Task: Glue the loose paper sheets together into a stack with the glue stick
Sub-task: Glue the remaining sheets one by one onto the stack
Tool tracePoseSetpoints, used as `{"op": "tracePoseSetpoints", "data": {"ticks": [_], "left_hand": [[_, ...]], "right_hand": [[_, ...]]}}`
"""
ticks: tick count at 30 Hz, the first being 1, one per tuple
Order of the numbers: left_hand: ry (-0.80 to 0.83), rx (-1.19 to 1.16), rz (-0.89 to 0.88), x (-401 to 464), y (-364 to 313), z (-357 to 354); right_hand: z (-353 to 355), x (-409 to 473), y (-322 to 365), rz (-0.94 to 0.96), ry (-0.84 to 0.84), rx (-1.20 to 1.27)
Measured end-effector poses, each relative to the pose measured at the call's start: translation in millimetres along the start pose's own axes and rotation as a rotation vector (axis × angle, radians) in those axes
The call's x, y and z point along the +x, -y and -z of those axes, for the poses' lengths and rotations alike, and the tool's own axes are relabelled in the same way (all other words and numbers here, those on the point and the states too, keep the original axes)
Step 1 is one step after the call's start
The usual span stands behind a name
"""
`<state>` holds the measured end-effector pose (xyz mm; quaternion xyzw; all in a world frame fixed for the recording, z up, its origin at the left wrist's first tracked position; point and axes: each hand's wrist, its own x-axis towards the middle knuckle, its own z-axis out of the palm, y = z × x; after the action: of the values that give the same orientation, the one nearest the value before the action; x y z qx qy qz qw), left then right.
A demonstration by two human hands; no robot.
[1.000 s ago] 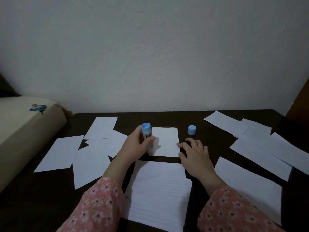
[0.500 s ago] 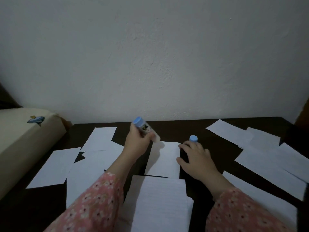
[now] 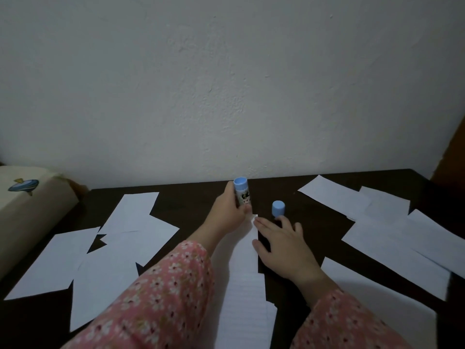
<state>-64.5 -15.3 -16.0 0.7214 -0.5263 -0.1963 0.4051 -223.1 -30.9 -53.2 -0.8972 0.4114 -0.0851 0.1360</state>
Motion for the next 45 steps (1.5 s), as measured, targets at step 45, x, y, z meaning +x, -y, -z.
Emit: {"op": "tracePoseSetpoints", "data": {"ticks": [45], "left_hand": [[-0.427, -0.809, 0.505, -93, 40, 91]], "right_hand": [[0, 2, 1, -0.071, -0.027, 0.038]]}}
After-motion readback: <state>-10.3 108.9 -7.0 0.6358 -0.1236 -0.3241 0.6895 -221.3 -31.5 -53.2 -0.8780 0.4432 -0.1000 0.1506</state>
